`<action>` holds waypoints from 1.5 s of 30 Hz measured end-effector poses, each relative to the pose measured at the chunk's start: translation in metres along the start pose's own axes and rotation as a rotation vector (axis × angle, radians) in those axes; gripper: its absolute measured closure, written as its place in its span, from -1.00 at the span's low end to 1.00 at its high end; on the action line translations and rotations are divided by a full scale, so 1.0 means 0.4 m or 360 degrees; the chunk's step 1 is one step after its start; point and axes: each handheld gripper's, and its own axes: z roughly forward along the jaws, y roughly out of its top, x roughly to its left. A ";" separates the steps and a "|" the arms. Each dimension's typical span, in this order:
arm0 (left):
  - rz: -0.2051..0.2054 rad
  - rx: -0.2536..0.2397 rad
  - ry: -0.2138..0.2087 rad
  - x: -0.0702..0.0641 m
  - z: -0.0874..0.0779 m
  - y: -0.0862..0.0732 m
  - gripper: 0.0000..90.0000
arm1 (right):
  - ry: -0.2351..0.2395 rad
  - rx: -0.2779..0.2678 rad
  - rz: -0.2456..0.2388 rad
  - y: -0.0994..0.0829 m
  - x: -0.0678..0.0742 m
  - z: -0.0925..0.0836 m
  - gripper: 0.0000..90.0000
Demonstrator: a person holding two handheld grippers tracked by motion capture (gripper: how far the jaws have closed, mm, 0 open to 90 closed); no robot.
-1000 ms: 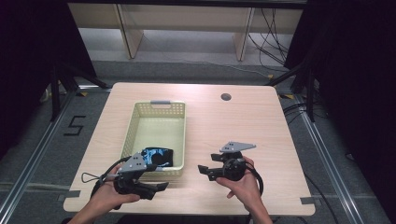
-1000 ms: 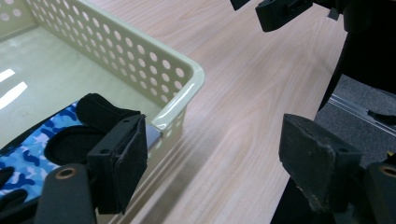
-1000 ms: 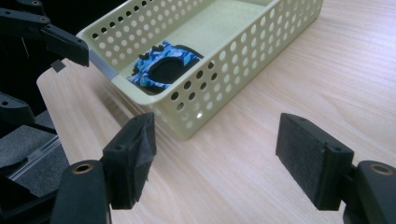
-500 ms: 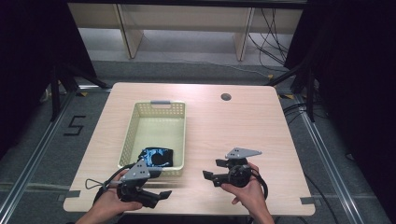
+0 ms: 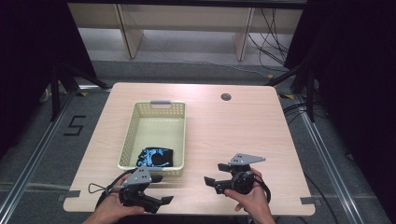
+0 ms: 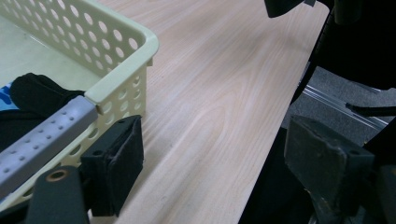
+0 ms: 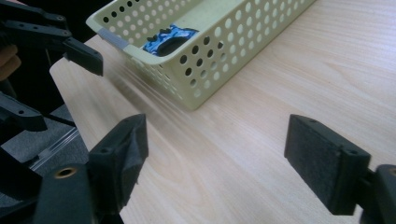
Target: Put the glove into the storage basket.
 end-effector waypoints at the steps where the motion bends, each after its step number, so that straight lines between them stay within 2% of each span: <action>1: -0.0013 0.0009 0.0013 -0.003 0.001 -0.002 -0.58 | 0.0016 0.0001 -0.0016 -0.001 0.000 0.000 -0.59; 2: 0.0016 0.0008 -0.0009 -0.001 0.003 -0.003 -0.59 | 0.0011 -0.0002 -0.0004 -0.003 0.004 0.000 -0.62; 4: -0.0028 0.0009 -0.0008 -0.006 0.007 -0.009 -0.60 | 0.0022 -0.0004 -0.0024 -0.007 0.006 -0.002 -0.63; 5: -0.0022 0.0009 -0.0001 -0.008 0.008 -0.011 -0.61 | 0.0023 -0.0008 -0.0036 -0.010 0.008 -0.002 -0.63; 6: 0.0011 0.0017 -0.0010 -0.006 0.009 -0.013 -0.61 | 0.0004 0.0007 -0.0035 -0.012 0.011 -0.006 -0.63; 7: 0.0008 0.0041 -0.0013 -0.007 0.009 -0.015 -0.61 | 0.0028 0.0001 -0.0041 -0.015 0.011 -0.004 -0.63; 8: -0.0012 0.0015 -0.0024 -0.012 0.012 -0.018 -0.62 | 0.0033 0.0006 -0.0015 -0.017 0.015 -0.005 -0.63; 9: 0.0032 0.0019 -0.0023 -0.009 0.013 -0.020 -0.62 | 0.0033 0.0005 -0.0028 -0.019 0.014 -0.006 -0.63; 10: -0.0011 0.0032 -0.0021 -0.014 0.013 -0.023 -0.62 | 0.0029 -0.0001 -0.0046 -0.022 0.011 -0.005 -0.63; 11: 0.0027 0.0037 -0.0015 -0.013 0.013 -0.025 -0.64 | 0.0037 -0.0004 -0.0035 -0.025 0.013 -0.004 -0.63; 13: 0.0032 0.0036 -0.0001 -0.015 0.016 -0.031 -0.64 | 0.0022 0.0024 -0.0009 -0.028 0.018 -0.010 -0.63; 14: 0.0040 0.0050 -0.0006 -0.014 0.016 -0.033 -0.64 | 0.0030 0.0008 -0.0033 -0.031 0.014 -0.008 -0.63; 15: 0.0014 0.0046 -0.0005 -0.018 0.017 -0.037 -0.64 | 0.0029 0.0013 -0.0009 -0.033 0.018 -0.010 -0.63; 16: 0.0054 0.0049 -0.0012 -0.016 0.017 -0.039 -0.64 | 0.0017 0.0021 -0.0053 -0.034 0.014 -0.011 -0.63; 17: 0.0062 0.0060 -0.0007 -0.016 0.017 -0.042 -0.64 | 0.0004 0.0039 -0.0006 -0.038 0.021 -0.015 -0.63; 18: 0.0058 0.0080 0.0003 -0.017 0.017 -0.045 -0.64 | -0.0003 0.0026 -0.0054 -0.039 0.016 -0.015 -0.63; 19: 0.0048 0.0091 0.0005 -0.018 0.018 -0.048 -0.64 | 0.0016 0.0025 -0.0039 -0.042 0.018 -0.014 -0.63; 21: 0.0046 0.0069 -0.0014 -0.020 0.022 -0.054 -0.64 | 0.0018 0.0018 -0.0061 -0.048 0.016 -0.013 -0.63; 22: 0.0066 0.0086 -0.0008 -0.017 0.022 -0.056 -0.64 | 0.0008 0.0024 -0.0074 -0.050 0.017 -0.014 -0.63; 23: 0.0059 0.0083 -0.0014 -0.017 0.024 -0.059 -0.64 | -0.0017 0.0056 -0.0025 -0.053 0.026 -0.020 -0.63; 24: 0.0021 0.0087 0.0001 -0.020 0.026 -0.063 -0.64 | 0.0003 0.0042 -0.0050 -0.057 0.025 -0.016 -0.63; 25: 0.0033 0.0098 0.0012 -0.018 0.026 -0.065 -0.64 | -0.0003 0.0049 -0.0042 -0.060 0.028 -0.017 -0.63; 26: 0.0019 0.0093 0.0000 -0.019 0.028 -0.067 -0.64 | -0.0024 0.0062 -0.0076 -0.062 0.027 -0.019 -0.63; 27: 0.0010 0.0099 -0.0004 -0.020 0.028 -0.068 -0.64 | -0.0006 0.0056 -0.0102 -0.066 0.024 -0.016 -0.63; 29: 0.0067 0.0111 0.0009 -0.017 0.028 -0.071 -0.64 | -0.0013 0.0078 -0.0087 -0.075 0.030 -0.016 -0.63; 30: 0.0070 0.0119 0.0016 -0.018 0.029 -0.074 -0.64 | -0.0045 0.0085 -0.0115 -0.078 0.028 -0.018 -0.63; 31: 0.0027 0.0105 0.0003 -0.025 0.033 -0.077 -0.64 | -0.0016 0.0086 -0.0073 -0.085 0.035 -0.015 -0.63; 32: 0.0069 0.0143 0.0019 -0.022 0.031 -0.079 -0.64 | -0.0047 0.0103 -0.0120 -0.087 0.032 -0.019 -0.63; 33: 0.0046 0.0119 0.0004 -0.027 0.034 -0.081 -0.64 | -0.0022 0.0101 -0.0104 -0.093 0.036 -0.017 -0.63; 34: 0.0081 0.0132 0.0004 -0.027 0.035 -0.084 -0.64 | -0.0040 0.0114 -0.0137 -0.096 0.035 -0.018 -0.63; 36: 0.0075 0.0153 0.0019 -0.033 0.040 -0.092 -0.64 | -0.0055 0.0124 -0.0149 -0.105 0.038 -0.018 -0.63; 37: 0.0107 0.0159 0.0015 -0.035 0.043 -0.095 -0.64 | -0.0049 0.0141 -0.0153 -0.109 0.038 -0.018 -0.63; 39: 0.0121 0.0182 0.0032 -0.038 0.047 -0.101 -0.63 | -0.0051 0.0158 -0.0167 -0.117 0.040 -0.015 -0.63; 40: 0.0106 0.0187 0.0019 -0.039 0.049 -0.103 -0.63 | -0.0038 0.0181 -0.0170 -0.120 0.042 -0.014 -0.63; 41: 0.0104 0.0182 0.0011 -0.039 0.052 -0.105 -0.63 | -0.0057 0.0184 -0.0203 -0.122 0.042 -0.013 -0.63; 42: 0.0146 0.0179 0.0026 -0.038 0.051 -0.104 -0.63 | -0.0055 0.0201 -0.0199 -0.125 0.045 -0.011 -0.63; 43: 0.0143 0.0186 0.0025 -0.039 0.052 -0.105 -0.63 | -0.0042 0.0213 -0.0197 -0.127 0.046 -0.011 -0.63; 44: 0.0167 0.0206 0.0022 -0.036 0.052 -0.105 -0.63 | -0.0035 0.0205 -0.0195 -0.129 0.048 -0.009 -0.63; 45: 0.0122 0.0176 0.0020 -0.041 0.056 -0.108 -0.63 | -0.0031 0.0232 -0.0186 -0.130 0.052 -0.009 -0.63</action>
